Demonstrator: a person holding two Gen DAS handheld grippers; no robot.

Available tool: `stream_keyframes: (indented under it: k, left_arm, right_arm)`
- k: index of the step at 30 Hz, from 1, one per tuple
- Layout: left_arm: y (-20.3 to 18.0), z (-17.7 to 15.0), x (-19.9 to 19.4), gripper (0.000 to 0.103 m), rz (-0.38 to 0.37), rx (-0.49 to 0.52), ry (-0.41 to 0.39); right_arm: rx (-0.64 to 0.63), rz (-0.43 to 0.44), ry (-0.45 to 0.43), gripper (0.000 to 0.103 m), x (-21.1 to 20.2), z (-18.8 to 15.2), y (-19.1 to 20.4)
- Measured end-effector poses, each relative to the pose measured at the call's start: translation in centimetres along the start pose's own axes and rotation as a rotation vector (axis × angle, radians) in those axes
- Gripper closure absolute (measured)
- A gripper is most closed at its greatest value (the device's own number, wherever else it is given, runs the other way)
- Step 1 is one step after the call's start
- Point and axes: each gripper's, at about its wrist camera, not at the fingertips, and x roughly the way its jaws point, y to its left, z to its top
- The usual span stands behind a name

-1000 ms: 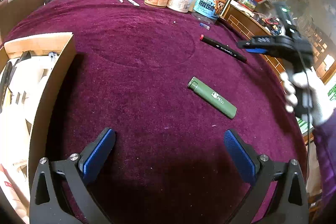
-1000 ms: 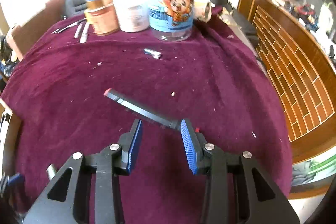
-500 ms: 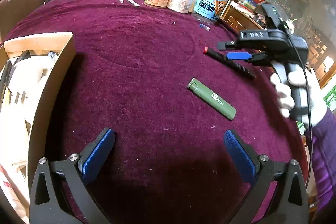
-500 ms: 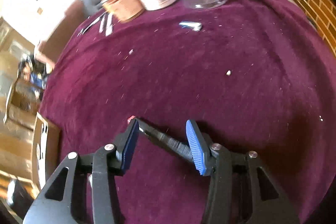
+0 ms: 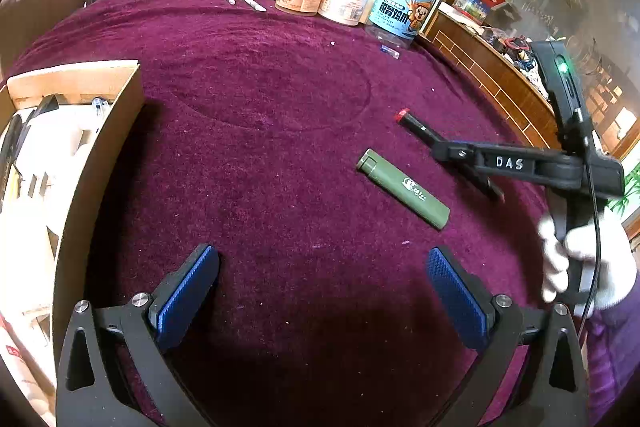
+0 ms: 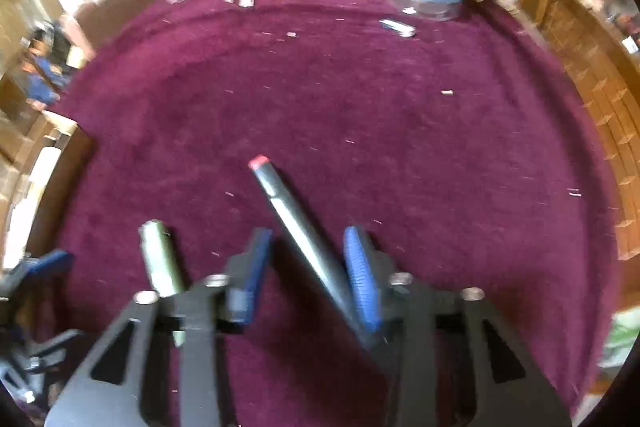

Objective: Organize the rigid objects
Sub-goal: 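Grasp green lighter with left tool while right tool grasps black red-capped marker, then carry lighter and marker toward the tray and lower them in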

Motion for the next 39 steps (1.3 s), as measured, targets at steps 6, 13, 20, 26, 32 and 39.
stream_keyframes:
  k: [6,13,20,26,32,39]
  left_arm:
    - [-1.4,1.8,0.8,0.006,-0.05,-0.085,0.071]
    - [-5.9,4.3,5.5,0.006,0.049,-0.053,0.108]
    - [-7.4,3.6,5.6,0.084,0.211,0.162,0.095]
    - [-7.2,3.5,5.5,0.077,0.231,0.152,0.078]
    - [-8.8,3.3,5.9,0.087,0.215,0.225,0.036]
    - [-5.8,1.7,-0.6,0.087,0.114,0.161,-0.02]
  right_arm:
    - [0.223,0.131,-0.121,0.091,-1.4,-3.2,-3.3]
    - [0.348,0.311,-0.166,0.091,-0.8,-3.7,-5.6]
    - [0.337,0.303,-0.163,0.091,-0.9,-4.1,-5.4]
    - [0.321,0.277,-0.165,0.091,-0.9,-4.1,-4.9]
    - [0.3,0.262,-0.174,0.091,-0.9,-4.1,-4.7]
    - [0.293,0.271,-0.181,0.09,-0.8,-4.1,-4.8]
